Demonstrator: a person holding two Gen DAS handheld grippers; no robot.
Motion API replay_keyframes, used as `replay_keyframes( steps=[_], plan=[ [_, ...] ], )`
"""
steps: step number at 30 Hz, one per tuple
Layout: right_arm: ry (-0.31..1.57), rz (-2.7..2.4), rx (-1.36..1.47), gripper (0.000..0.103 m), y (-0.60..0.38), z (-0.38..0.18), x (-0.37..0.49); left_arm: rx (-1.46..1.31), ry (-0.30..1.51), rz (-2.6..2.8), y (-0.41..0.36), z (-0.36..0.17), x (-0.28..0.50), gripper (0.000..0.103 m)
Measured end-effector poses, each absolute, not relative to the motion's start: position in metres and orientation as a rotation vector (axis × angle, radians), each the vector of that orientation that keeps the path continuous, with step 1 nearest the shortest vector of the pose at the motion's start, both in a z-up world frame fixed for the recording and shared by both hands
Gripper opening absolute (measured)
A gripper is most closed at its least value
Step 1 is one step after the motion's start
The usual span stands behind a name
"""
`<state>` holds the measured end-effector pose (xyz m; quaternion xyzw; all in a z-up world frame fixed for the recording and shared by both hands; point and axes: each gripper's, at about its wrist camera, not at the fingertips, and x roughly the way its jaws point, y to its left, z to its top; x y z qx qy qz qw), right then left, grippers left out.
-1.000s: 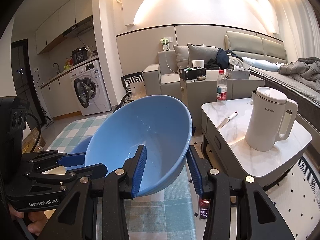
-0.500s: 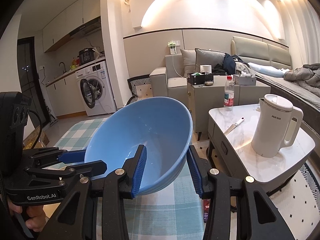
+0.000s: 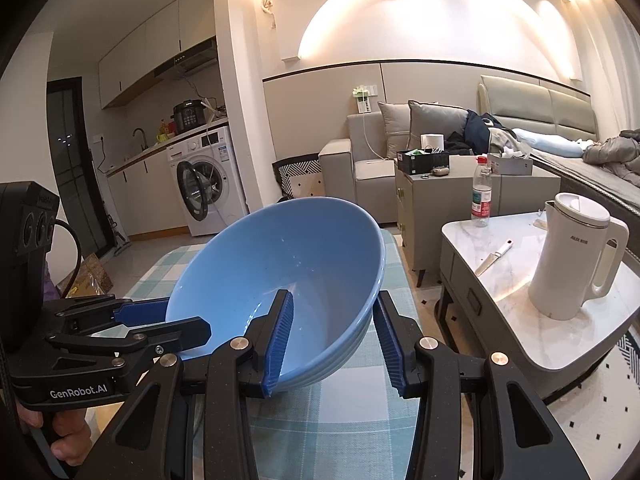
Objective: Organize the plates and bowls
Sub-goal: 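Lift the light blue bowl with both grippers and carry it over the nested blue bowls, then lower the light blue bowl into the nested blue bowls with both grippers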
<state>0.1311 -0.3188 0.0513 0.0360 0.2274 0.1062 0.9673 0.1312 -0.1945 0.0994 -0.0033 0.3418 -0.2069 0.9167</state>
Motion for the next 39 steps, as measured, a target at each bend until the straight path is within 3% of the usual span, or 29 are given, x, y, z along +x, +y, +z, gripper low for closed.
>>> replay_keyframes(
  steps=[39],
  plan=[
    [0.511, 0.307, 0.048, 0.043, -0.257, 0.019, 0.17, -0.018, 0.708, -0.297, -0.144, 0.08, 0.133, 0.047]
  ],
)
